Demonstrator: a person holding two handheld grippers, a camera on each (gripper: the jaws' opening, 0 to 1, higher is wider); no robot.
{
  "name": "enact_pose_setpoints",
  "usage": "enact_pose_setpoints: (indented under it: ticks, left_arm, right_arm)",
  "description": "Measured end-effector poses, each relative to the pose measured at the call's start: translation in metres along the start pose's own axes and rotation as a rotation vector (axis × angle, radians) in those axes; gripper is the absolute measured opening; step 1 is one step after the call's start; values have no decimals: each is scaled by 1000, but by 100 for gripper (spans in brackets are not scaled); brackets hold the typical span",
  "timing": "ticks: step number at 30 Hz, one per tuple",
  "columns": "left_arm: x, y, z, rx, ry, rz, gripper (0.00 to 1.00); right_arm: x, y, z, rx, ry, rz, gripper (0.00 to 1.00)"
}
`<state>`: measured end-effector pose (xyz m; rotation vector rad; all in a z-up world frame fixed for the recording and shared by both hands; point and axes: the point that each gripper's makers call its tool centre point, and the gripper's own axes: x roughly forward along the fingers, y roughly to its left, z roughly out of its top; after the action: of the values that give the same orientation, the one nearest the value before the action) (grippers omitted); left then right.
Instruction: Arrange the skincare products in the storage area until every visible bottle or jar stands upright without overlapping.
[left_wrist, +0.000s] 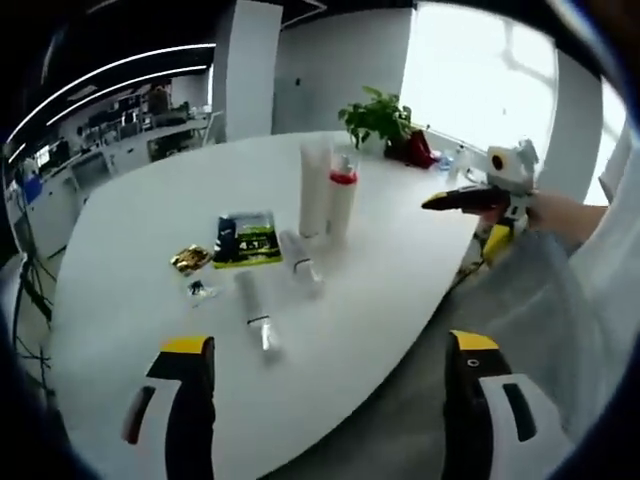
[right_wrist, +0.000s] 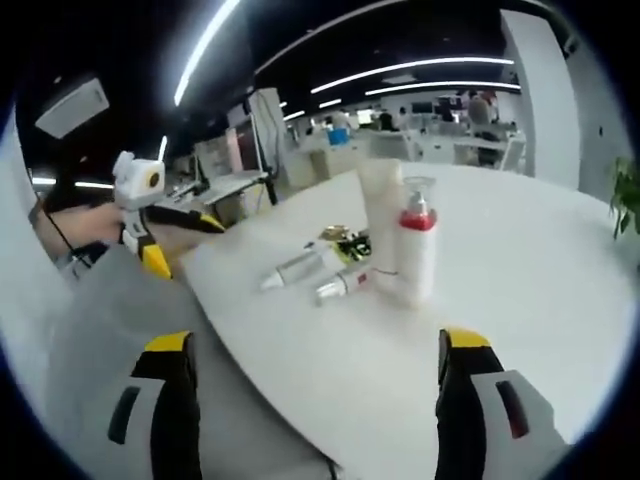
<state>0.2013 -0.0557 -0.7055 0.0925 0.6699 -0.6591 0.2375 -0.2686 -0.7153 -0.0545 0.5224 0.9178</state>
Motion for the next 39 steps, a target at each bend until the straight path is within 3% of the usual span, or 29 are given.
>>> enact_pose_setpoints:
  ticks: [8, 13, 16, 19, 24, 35, 39]
  left_arm:
    - [-7, 1, -12, 3, 13, -2, 91]
    - [-11, 5, -20, 17, 22, -8, 91]
    - [-10, 8, -27, 27, 29, -16, 91]
    - [-8, 8, -29, 32, 48, -24, 89]
    - [-6, 12, -29, 55, 49, -54, 90]
    - [-11, 35, -29, 43, 43, -53, 88]
    - [-10, 38, -36, 59, 66, -48, 86]
  right_arm:
    - [5, 8, 4, 24, -16, -23, 97]
    - [11, 18, 5, 5, 3, -26, 97]
    - [14, 21, 9, -10, -19, -19, 97]
    - [18, 23, 5, -44, 23, -25, 97]
    - [22, 28, 10, -80, 38, -29, 97]
    - [45, 26, 23, -326, 167, 16, 94]
    - [55, 25, 27, -394, 206, 42, 92]
